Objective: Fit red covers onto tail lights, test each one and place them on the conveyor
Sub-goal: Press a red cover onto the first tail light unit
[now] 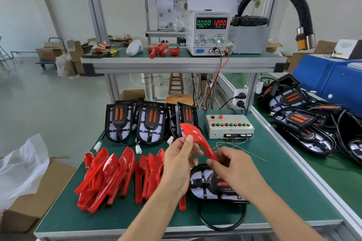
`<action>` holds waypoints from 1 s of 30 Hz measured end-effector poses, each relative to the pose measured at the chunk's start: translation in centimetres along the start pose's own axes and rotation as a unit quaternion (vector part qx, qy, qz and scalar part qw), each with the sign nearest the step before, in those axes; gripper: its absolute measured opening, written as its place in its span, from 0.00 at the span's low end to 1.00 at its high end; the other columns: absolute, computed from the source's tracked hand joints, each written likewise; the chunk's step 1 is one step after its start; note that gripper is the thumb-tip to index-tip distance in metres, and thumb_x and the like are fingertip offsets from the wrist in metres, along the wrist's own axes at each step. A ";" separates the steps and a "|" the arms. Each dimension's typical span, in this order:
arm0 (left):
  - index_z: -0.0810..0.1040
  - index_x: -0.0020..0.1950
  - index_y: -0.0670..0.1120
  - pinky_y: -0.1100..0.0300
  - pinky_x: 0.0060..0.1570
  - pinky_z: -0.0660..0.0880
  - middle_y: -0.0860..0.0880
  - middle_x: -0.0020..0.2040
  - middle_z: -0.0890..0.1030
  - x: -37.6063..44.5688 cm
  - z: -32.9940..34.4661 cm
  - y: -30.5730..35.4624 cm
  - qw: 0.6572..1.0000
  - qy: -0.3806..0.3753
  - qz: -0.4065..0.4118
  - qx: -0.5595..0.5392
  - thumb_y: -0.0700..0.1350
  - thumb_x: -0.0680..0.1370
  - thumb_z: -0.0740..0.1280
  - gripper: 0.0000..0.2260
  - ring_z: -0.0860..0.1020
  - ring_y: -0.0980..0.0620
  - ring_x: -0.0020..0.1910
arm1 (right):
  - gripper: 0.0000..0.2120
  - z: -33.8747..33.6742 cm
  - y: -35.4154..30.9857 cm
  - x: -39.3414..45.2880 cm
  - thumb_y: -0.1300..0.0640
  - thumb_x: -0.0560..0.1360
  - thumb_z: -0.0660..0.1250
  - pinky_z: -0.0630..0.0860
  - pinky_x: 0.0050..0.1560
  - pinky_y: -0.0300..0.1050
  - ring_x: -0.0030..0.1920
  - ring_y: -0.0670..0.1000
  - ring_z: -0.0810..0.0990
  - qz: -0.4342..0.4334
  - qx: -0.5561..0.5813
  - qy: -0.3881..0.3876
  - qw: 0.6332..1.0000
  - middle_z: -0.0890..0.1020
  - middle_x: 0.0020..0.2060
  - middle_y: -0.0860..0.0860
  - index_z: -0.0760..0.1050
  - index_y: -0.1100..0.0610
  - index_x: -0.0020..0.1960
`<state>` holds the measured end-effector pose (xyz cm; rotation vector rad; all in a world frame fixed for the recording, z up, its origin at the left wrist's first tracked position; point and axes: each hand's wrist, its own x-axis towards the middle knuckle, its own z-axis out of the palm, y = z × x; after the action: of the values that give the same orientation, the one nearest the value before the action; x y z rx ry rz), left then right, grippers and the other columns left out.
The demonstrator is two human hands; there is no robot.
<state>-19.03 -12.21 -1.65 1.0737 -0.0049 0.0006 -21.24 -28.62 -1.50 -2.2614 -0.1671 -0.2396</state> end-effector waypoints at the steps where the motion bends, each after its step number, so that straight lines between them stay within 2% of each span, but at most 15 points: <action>1: 0.78 0.45 0.44 0.63 0.31 0.72 0.47 0.37 0.82 -0.1 0.0 -0.3 1.000 0.003 0.000 0.014 0.46 0.83 0.65 0.10 0.81 0.53 0.35 | 0.05 -0.4 0.6 0.4 0.46 0.74 0.74 0.73 0.33 0.33 0.32 0.43 0.79 -0.012 -0.024 -0.003 1.000 0.82 0.33 0.41 0.81 0.45 0.42; 3: 0.78 0.49 0.45 0.61 0.34 0.77 0.48 0.40 0.85 -0.1 -0.6 -0.8 0.990 0.031 0.002 0.137 0.49 0.85 0.63 0.10 0.84 0.52 0.36 | 0.04 -1.5 2.0 1.5 0.45 0.74 0.73 0.71 0.35 0.34 0.34 0.42 0.78 -0.020 -0.083 -0.015 0.996 0.82 0.34 0.40 0.82 0.44 0.44; 4: 0.78 0.52 0.47 0.59 0.38 0.79 0.50 0.41 0.85 -0.1 -1.3 -1.2 0.969 0.052 0.012 0.242 0.51 0.85 0.62 0.10 0.84 0.53 0.37 | 0.05 -2.1 2.9 2.0 0.44 0.75 0.73 0.73 0.39 0.37 0.36 0.43 0.79 -0.013 -0.111 -0.029 0.993 0.82 0.34 0.41 0.82 0.44 0.45; 7: 0.78 0.53 0.51 0.55 0.47 0.76 0.55 0.43 0.83 -0.4 -3.9 -2.0 0.842 0.068 0.082 0.530 0.51 0.83 0.63 0.06 0.82 0.53 0.46 | 0.07 -3.4 5.6 3.2 0.45 0.76 0.72 0.76 0.51 0.48 0.44 0.48 0.80 0.002 -0.170 -0.097 0.981 0.82 0.40 0.46 0.85 0.47 0.49; 10: 0.80 0.55 0.49 0.57 0.49 0.72 0.50 0.48 0.83 -0.6 -5.1 -3.0 0.742 0.037 0.118 0.659 0.52 0.82 0.63 0.09 0.77 0.48 0.55 | 0.09 -3.5 7.5 3.6 0.46 0.76 0.73 0.73 0.56 0.45 0.49 0.45 0.78 -0.035 -0.170 -0.143 0.974 0.81 0.45 0.45 0.85 0.47 0.53; 12: 0.79 0.54 0.48 0.54 0.48 0.73 0.46 0.49 0.83 -0.7 -4.8 -3.4 0.703 0.021 0.087 0.706 0.54 0.82 0.62 0.12 0.75 0.45 0.53 | 0.10 -3.1 8.2 3.9 0.46 0.76 0.73 0.72 0.56 0.41 0.51 0.43 0.77 -0.043 -0.158 -0.164 0.973 0.80 0.48 0.45 0.85 0.46 0.55; 14: 0.77 0.52 0.47 0.54 0.43 0.70 0.45 0.51 0.83 -0.7 -4.2 -3.7 0.688 -0.002 0.037 0.724 0.55 0.82 0.61 0.13 0.78 0.42 0.50 | 0.10 -2.7 8.8 4.2 0.46 0.76 0.73 0.71 0.57 0.40 0.52 0.42 0.77 -0.044 -0.149 -0.170 0.973 0.79 0.49 0.44 0.85 0.44 0.56; 17: 0.74 0.53 0.46 0.54 0.43 0.67 0.44 0.55 0.81 -0.3 -3.6 -4.1 0.683 -0.029 -0.012 0.730 0.55 0.82 0.60 0.13 0.80 0.40 0.55 | 0.11 -2.2 9.6 4.7 0.45 0.75 0.74 0.70 0.59 0.40 0.55 0.41 0.75 -0.050 -0.149 -0.165 0.974 0.77 0.52 0.41 0.85 0.43 0.56; 20: 0.73 0.54 0.44 0.54 0.45 0.69 0.43 0.56 0.81 0.3 -3.3 -3.8 0.701 -0.039 -0.051 0.710 0.54 0.83 0.61 0.13 0.79 0.40 0.55 | 0.10 -2.4 10.4 5.1 0.45 0.75 0.74 0.69 0.60 0.38 0.57 0.36 0.74 -0.035 -0.125 -0.167 0.977 0.77 0.56 0.37 0.84 0.40 0.56; 22: 0.73 0.54 0.43 0.53 0.46 0.74 0.42 0.54 0.81 0.5 -3.2 -3.5 0.714 -0.051 -0.079 0.694 0.53 0.83 0.62 0.13 0.81 0.41 0.53 | 0.08 -2.5 10.8 5.1 0.46 0.75 0.74 0.69 0.58 0.35 0.56 0.34 0.75 -0.032 -0.094 -0.171 0.980 0.79 0.53 0.35 0.84 0.37 0.53; 25: 0.74 0.54 0.41 0.50 0.50 0.80 0.42 0.53 0.82 0.6 -2.9 -3.2 0.735 -0.058 -0.098 0.668 0.51 0.83 0.62 0.12 0.83 0.41 0.51 | 0.09 -2.0 11.1 5.1 0.48 0.75 0.75 0.71 0.59 0.36 0.54 0.35 0.77 -0.042 -0.081 -0.168 0.982 0.82 0.50 0.37 0.84 0.38 0.54; 30: 0.75 0.56 0.39 0.49 0.49 0.79 0.40 0.54 0.82 0.8 -2.5 -3.3 0.744 -0.063 -0.107 0.657 0.47 0.82 0.63 0.11 0.83 0.40 0.53 | 0.12 -1.8 11.5 4.7 0.50 0.74 0.75 0.70 0.54 0.30 0.51 0.36 0.79 -0.046 -0.077 -0.153 0.984 0.83 0.46 0.36 0.82 0.35 0.55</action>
<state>-18.26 -11.61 -5.71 2.5042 -0.0032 -0.3248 -14.54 -37.24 -7.80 -2.4384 -0.4290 0.0501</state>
